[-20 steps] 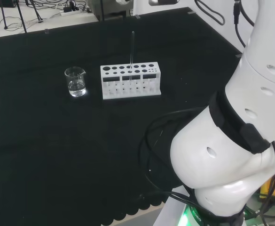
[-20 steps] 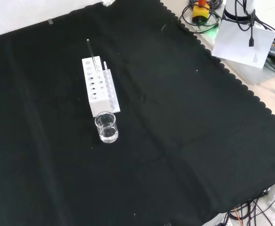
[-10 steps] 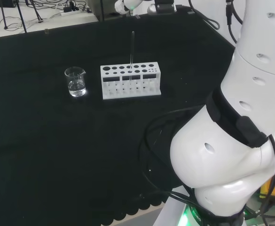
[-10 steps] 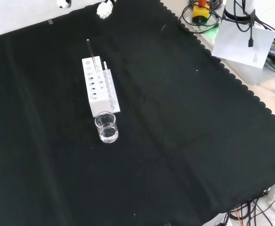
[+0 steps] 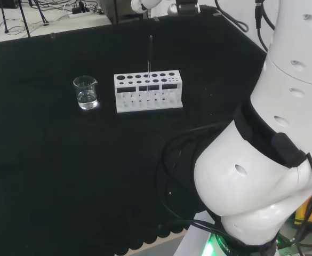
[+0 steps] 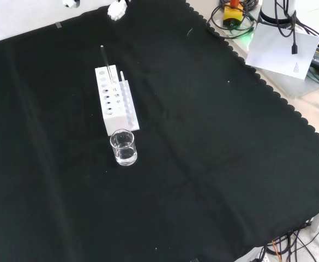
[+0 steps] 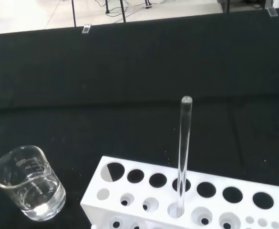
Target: Take the glass rod from the white test tube rack.
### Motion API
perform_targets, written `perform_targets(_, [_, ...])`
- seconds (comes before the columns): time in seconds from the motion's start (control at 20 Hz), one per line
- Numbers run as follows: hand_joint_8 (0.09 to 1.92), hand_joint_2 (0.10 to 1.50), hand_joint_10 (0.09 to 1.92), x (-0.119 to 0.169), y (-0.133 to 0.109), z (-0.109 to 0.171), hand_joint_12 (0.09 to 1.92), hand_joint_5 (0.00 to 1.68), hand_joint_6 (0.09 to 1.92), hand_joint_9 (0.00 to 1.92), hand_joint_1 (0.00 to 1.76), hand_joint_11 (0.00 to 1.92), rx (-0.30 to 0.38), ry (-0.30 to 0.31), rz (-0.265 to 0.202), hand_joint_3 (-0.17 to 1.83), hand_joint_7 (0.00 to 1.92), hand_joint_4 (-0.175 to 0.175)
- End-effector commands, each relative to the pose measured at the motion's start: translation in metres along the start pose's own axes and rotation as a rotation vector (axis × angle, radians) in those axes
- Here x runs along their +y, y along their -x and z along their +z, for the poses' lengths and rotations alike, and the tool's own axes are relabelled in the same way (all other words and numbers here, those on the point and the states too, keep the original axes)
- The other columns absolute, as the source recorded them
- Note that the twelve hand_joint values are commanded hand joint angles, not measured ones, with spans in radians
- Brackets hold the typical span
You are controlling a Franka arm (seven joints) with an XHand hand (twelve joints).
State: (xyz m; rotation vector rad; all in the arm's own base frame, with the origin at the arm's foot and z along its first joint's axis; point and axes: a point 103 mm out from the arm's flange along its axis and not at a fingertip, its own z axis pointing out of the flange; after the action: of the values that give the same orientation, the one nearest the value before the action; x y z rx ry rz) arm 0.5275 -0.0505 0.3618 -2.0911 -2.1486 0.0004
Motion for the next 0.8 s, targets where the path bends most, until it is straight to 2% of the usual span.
perform_targets(0.05, [0.97, 0.87, 0.92, 0.002, 0.023, 0.034, 1.48, 0.27, 0.09, 0.38, 0.59, 0.15, 0.021, -0.019, -0.003, 0.4, 0.16, -0.139])
perform_targets(0.25, [0.97, 0.87, 0.92, 0.012, 0.009, 0.042, 1.48, 0.28, 0.09, 0.39, 0.59, 0.16, 0.002, -0.038, -0.002, 0.4, 0.17, -0.14])
perform_targets(0.4, [0.97, 0.87, 0.93, 0.02, 0.002, 0.055, 1.47, 0.28, 0.09, 0.43, 0.59, 0.17, -0.016, -0.055, -0.022, 0.41, 0.19, -0.141])
perform_targets(0.8, [0.98, 0.88, 0.93, 0.025, 0.008, 0.089, 1.45, 0.3, 0.09, 0.58, 0.59, 0.26, -0.014, -0.075, -0.011, 0.42, 0.31, -0.147])
